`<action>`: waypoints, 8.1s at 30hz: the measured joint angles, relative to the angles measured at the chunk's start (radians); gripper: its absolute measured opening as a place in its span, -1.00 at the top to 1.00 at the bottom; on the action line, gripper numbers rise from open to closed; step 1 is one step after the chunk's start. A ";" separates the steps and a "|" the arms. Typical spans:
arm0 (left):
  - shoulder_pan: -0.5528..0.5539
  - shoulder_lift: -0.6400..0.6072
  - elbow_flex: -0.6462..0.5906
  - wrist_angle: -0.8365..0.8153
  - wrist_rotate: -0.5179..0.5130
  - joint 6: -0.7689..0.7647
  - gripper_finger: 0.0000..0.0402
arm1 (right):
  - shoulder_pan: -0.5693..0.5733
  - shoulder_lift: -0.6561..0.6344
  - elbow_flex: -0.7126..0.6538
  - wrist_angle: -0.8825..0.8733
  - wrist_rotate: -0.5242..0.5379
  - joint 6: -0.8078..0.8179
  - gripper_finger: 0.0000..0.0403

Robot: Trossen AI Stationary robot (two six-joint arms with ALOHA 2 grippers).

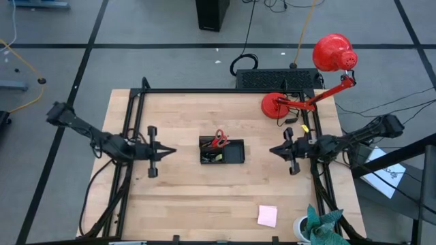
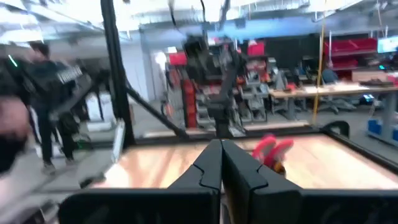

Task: Pick and place office supplies into organizer
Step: Put the pink sticky notes into the desk organizer

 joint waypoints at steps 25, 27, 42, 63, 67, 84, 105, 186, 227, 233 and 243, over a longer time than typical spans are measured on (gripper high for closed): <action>-0.058 -0.003 -0.317 0.181 -0.061 -0.378 0.93 | 0.182 0.502 0.685 -0.638 0.006 0.107 0.52; -0.058 -0.003 -0.317 0.180 -0.061 -0.380 0.96 | 0.201 0.598 0.810 -0.738 0.009 0.108 0.37; -0.058 -0.003 -0.316 0.121 -0.015 -0.487 0.85 | 0.425 1.242 1.530 -1.432 0.180 0.285 -0.11; -0.058 -0.003 -0.316 0.130 -0.014 -0.517 0.85 | 0.615 1.461 1.550 -1.679 0.101 0.914 0.01; -0.058 -0.003 -0.316 0.131 -0.014 -0.537 0.85 | 0.607 1.462 1.545 -1.706 0.094 0.882 0.01; -0.058 -0.003 -0.316 0.095 -0.013 -0.551 0.85 | 0.644 1.462 1.396 -1.398 0.001 0.938 0.01; -0.058 -0.002 -0.316 0.096 -0.014 -0.568 0.85 | 0.650 1.615 1.399 -1.642 0.072 1.006 0.01; -0.058 0.002 -0.316 0.068 -0.007 -0.590 0.85 | 0.514 1.709 1.791 -2.203 0.698 0.705 1.00; -0.058 0.002 -0.316 0.016 -0.006 -0.585 0.85 | 0.247 1.708 1.575 -1.786 0.840 0.194 1.00; -0.058 0.002 -0.316 0.016 0.004 -0.585 0.85 | 0.209 1.700 1.517 -1.753 0.874 0.213 1.00; -0.058 0.002 -0.316 0.011 0.007 -0.577 0.85 | 0.160 1.587 1.328 -1.351 0.838 -0.019 1.00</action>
